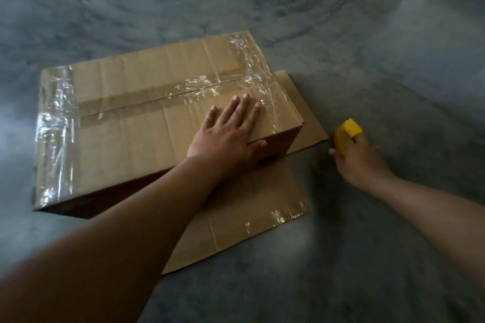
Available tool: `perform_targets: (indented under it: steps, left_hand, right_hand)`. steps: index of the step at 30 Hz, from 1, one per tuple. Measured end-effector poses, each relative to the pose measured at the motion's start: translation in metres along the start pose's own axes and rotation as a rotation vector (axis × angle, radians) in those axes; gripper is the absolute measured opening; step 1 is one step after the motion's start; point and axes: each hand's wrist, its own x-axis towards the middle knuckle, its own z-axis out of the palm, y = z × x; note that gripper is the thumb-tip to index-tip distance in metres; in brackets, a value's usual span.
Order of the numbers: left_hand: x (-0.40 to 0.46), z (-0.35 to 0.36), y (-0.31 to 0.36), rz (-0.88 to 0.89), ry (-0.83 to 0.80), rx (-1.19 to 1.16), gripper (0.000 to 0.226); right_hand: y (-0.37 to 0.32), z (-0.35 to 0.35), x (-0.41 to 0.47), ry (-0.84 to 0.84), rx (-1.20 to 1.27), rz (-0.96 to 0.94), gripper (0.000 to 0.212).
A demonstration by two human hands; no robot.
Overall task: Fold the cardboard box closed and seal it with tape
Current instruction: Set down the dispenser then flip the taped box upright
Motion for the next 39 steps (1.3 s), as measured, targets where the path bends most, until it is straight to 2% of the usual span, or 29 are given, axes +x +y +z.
perform_targets:
  steps: [4,6,9,12,14,16,19,21,25,28,33,36,39]
  left_hand:
    - [-0.032,-0.012,-0.023,-0.007,-0.070,-0.043,0.079]
    - [-0.047,-0.025,-0.050,-0.055,-0.066,-0.071,0.079]
    - [-0.068,-0.045,-0.113,-0.228,0.093,-0.069,0.080]
    - [-0.089,-0.055,-0.190,-0.487,0.198,-0.111,0.088]
    - [-0.104,-0.054,-0.234,-0.638,0.195,-0.136,0.093]
    - [-0.117,-0.049,-0.260,-0.715,0.116,-0.185,0.095]
    - [-0.131,-0.038,-0.269,-0.711,-0.005,-0.327,0.102]
    - [-0.133,-0.031,-0.266,-0.703,0.036,-0.437,0.101]
    - [-0.134,-0.033,-0.262,-0.689,0.107,-0.508,0.092]
    - [-0.146,-0.036,-0.266,-0.664,0.133,-0.506,0.096]
    - [-0.198,-0.044,-0.270,-0.645,0.185,-0.442,0.106]
    - [-0.227,-0.040,-0.275,-0.628,0.190,-0.398,0.098]
    - [-0.228,-0.039,-0.282,-0.633,0.220,-0.342,0.096]
  right_hand:
    - [-0.056,-0.038,0.017,0.095,0.251,-0.053,0.062]
    - [-0.090,-0.064,0.025,0.093,0.381,-0.154,0.067]
    - [-0.139,-0.102,0.035,0.078,0.443,-0.346,0.074]
    - [-0.182,-0.130,0.052,0.044,0.436,-0.479,0.086]
    - [-0.205,-0.137,0.070,0.023,0.415,-0.509,0.090]
    - [-0.222,-0.134,0.085,-0.002,0.383,-0.488,0.093]
    - [-0.232,-0.112,0.097,-0.091,0.205,-0.438,0.096]
    - [-0.231,-0.096,0.099,-0.137,0.102,-0.442,0.097]
    - [-0.233,-0.094,0.096,-0.170,0.163,-0.388,0.104]
    - [-0.232,-0.102,0.083,-0.105,0.190,-0.410,0.107]
    - [-0.220,-0.102,0.043,0.021,0.303,-0.515,0.094]
    - [-0.214,-0.095,0.027,-0.004,0.326,-0.551,0.088]
    - [-0.219,-0.093,0.028,-0.024,0.355,-0.535,0.090]
